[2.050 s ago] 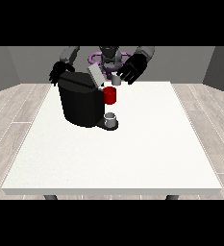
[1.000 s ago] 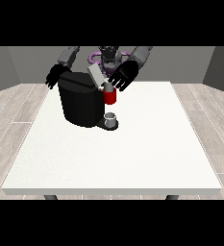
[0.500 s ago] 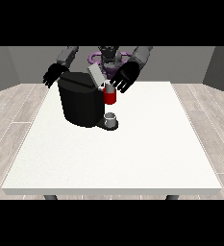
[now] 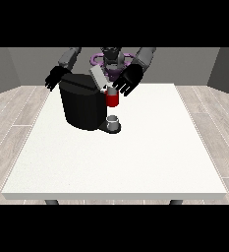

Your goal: Insert the coffee pod into the coffee machine and close the lid

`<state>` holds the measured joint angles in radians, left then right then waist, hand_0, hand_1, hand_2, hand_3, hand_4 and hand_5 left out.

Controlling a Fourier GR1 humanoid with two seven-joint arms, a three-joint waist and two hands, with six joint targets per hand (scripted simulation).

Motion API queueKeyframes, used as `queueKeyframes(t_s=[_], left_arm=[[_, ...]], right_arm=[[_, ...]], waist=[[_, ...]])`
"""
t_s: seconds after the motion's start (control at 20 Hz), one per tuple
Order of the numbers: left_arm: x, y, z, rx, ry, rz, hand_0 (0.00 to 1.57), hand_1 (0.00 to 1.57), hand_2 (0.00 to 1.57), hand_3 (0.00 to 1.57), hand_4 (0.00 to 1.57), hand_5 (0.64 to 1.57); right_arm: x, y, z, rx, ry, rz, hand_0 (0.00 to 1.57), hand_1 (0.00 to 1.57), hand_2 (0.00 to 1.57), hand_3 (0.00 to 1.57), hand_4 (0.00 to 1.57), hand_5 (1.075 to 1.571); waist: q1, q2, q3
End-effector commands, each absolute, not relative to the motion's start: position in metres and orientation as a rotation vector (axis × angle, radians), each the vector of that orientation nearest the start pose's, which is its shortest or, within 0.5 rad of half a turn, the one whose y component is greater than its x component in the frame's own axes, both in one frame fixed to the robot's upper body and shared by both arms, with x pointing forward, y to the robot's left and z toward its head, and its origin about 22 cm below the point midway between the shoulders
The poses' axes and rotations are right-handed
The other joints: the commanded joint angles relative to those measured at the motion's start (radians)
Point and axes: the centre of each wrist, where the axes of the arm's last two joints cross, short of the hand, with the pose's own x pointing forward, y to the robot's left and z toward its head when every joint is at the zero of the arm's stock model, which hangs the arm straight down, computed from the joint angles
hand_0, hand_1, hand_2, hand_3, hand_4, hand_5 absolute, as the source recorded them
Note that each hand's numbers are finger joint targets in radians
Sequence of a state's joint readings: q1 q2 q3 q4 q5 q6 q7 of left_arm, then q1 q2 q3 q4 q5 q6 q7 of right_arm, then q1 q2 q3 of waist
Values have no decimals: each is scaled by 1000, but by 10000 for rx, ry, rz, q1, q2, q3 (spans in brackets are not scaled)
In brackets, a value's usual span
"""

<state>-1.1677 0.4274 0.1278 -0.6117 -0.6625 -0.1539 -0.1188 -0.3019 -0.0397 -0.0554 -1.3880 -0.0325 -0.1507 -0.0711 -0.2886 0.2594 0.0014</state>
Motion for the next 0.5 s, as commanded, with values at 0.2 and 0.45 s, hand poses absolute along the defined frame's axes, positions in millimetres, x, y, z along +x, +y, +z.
queueKeyframes(t_s=[0.2,0.45], left_arm=[[461,265,201,7049,-16222,-9523,1118,1118,1158,990,442,1571],[464,252,227,7410,-16599,-9576,1051,1051,1118,953,365,1571]], right_arm=[[310,-219,35,-817,-17090,-901,0,0,0,0,364,1571],[319,-209,42,-929,-17210,-886,0,0,0,0,401,1571]], waist=[[96,-132,-14],[176,6,-13]])
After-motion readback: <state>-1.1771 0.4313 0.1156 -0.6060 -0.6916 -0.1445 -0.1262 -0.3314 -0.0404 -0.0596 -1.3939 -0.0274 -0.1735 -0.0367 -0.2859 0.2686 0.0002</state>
